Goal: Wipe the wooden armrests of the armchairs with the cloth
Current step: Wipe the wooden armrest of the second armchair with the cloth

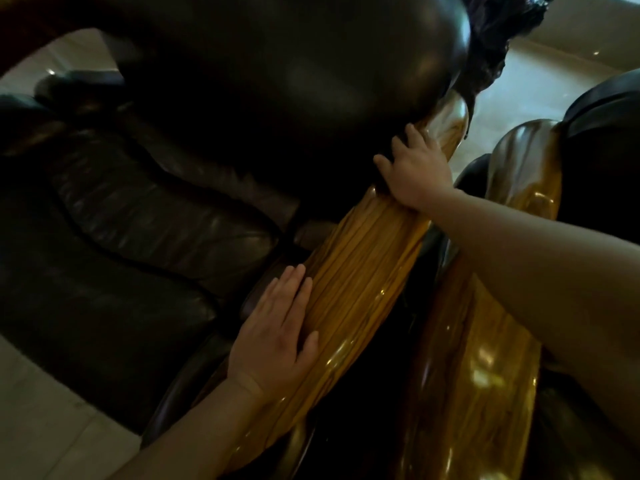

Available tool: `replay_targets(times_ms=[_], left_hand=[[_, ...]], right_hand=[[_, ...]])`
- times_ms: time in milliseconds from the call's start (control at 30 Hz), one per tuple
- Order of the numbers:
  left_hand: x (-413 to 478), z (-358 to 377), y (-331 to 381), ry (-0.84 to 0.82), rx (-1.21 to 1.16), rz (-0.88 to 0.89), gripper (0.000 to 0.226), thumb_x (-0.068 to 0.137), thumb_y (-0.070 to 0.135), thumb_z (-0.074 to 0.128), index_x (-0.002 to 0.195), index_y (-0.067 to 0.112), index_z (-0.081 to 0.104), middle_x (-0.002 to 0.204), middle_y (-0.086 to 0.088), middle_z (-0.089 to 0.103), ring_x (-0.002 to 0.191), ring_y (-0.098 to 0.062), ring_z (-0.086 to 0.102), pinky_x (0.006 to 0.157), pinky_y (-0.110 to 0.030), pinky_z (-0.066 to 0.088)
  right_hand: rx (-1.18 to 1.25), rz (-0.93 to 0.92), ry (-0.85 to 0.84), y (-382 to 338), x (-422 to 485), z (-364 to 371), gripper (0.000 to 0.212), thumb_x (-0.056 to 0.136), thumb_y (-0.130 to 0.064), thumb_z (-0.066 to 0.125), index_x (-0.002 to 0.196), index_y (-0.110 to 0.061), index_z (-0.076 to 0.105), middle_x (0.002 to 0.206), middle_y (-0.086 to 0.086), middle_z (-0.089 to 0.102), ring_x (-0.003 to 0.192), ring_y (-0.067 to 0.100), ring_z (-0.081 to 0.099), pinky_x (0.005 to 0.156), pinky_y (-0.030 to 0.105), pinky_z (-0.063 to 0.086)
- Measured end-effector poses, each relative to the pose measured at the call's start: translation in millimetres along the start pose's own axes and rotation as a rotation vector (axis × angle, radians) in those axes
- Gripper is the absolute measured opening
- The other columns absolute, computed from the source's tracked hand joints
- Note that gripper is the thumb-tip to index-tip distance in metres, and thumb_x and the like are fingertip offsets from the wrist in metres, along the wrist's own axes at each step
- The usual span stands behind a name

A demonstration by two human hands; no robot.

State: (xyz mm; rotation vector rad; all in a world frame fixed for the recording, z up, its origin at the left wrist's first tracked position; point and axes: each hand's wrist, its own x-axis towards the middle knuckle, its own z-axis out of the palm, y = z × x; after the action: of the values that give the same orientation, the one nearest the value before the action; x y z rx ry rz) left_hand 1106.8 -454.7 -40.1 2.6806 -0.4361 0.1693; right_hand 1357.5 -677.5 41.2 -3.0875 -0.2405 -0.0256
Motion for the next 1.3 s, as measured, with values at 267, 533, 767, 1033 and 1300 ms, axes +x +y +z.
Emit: replay_targets(times_ms=[267,533,767,1033,1300], left_hand=[[-1.9,-2.8,0.1,-0.048,0.03,0.08,0.069,0.094,0.041,0.045,0.152,0.006,0.03,0.163,-0.011,0.022,0.153,-0.02,0.009,0.124,-0.038,0.008],[-60.5,3.1,-14.8,-0.085,0.056,0.119,0.075,0.094,0.05,0.044,0.157,0.021,0.017,0.167,-0.002,0.007,0.153,-0.022,0.005,0.122,-0.042,0.008],[-83.9,10.2,-16.8,0.046,-0.096,-0.041,0.054,0.097,0.04,0.045,0.144,0.015,0.04,0.163,-0.004,0.022,0.152,-0.021,0.011,0.121,-0.044,0.018],[-98.4,14.2,-19.0,0.112,-0.148,-0.148,0.066,0.098,0.051,0.041,0.147,0.007,0.035,0.162,-0.007,0.022,0.152,-0.025,0.013,0.121,-0.048,0.021],[-143.1,13.1,-21.9,0.055,-0.196,-0.246,0.098,0.085,0.061,0.064,0.157,0.016,0.014,0.166,0.0,0.011,0.152,-0.016,0.011,0.122,-0.036,0.019]], right_hand=[[-0.074,-0.393,0.002,-63.6,-132.9,24.8,0.06,0.098,-0.058,0.029,0.143,-0.023,0.048,0.155,0.008,0.04,0.146,0.033,0.028,0.118,0.049,0.025],[-0.095,-0.11,0.096,-72.4,-114.9,17.6,0.056,0.098,-0.057,0.034,0.142,-0.027,0.051,0.154,0.01,0.042,0.143,0.036,0.03,0.116,0.051,0.024],[-0.076,-0.641,-0.028,-109.3,-194.2,34.3,0.052,0.1,-0.051,0.035,0.143,-0.026,0.05,0.156,0.006,0.039,0.148,0.033,0.024,0.119,0.053,0.022],[-0.072,-0.221,0.116,-110.6,-175.9,37.3,0.051,0.102,-0.045,0.037,0.144,-0.018,0.048,0.156,0.013,0.038,0.146,0.037,0.026,0.12,0.052,0.018],[-0.019,-0.43,0.012,-185.6,-262.7,72.5,0.054,0.1,-0.041,0.041,0.145,-0.01,0.045,0.158,0.017,0.032,0.149,0.041,0.015,0.119,0.056,0.014]])
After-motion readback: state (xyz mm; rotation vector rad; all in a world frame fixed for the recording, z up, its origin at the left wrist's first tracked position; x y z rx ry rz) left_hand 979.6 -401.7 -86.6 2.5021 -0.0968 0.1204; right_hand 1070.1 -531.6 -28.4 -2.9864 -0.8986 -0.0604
